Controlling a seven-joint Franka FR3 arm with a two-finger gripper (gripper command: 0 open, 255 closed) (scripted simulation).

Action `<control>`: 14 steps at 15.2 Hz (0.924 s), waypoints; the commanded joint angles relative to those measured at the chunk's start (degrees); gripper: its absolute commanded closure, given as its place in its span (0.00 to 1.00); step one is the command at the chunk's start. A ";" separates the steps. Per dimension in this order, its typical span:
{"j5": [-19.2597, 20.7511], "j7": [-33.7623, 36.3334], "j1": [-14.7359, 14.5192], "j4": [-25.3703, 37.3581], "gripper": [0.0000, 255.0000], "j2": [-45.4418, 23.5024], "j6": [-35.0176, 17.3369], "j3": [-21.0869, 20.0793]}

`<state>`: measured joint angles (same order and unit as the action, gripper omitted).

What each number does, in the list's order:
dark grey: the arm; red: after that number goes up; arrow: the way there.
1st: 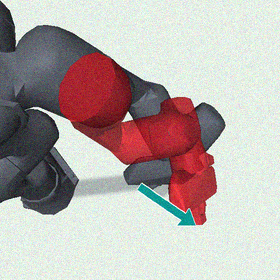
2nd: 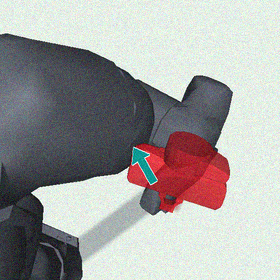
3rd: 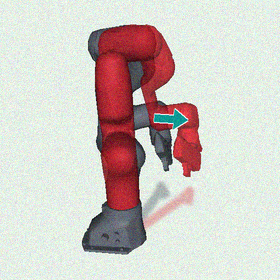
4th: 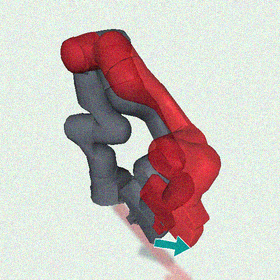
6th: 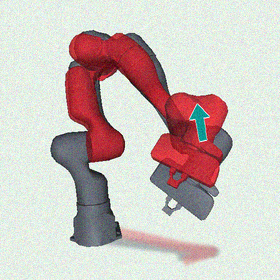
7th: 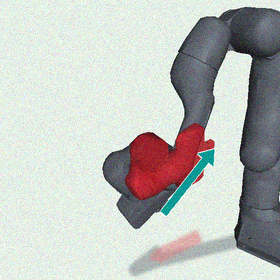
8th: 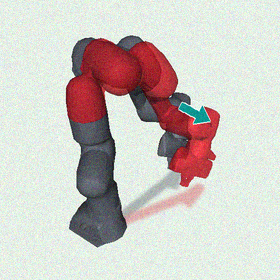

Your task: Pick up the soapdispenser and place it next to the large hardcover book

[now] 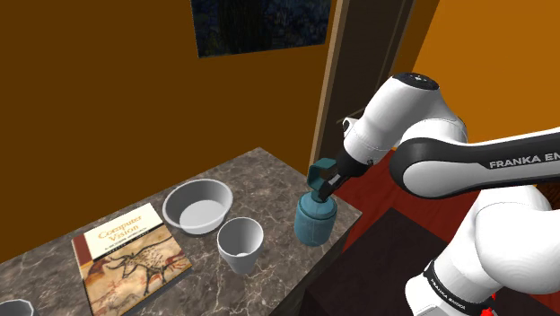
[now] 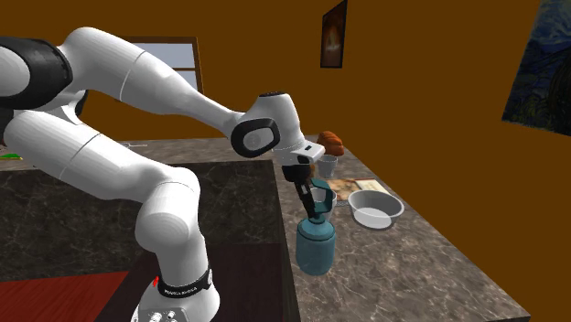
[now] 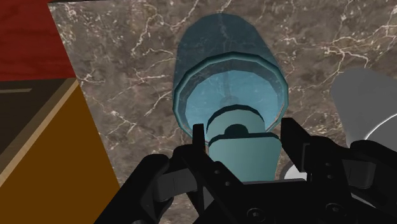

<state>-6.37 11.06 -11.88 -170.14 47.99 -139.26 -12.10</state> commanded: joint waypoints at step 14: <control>0.59 -0.38 0.25 4.03 1.00 3.10 7.14 0.89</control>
<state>-5.86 10.71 -11.65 -166.84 50.58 -133.32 -11.33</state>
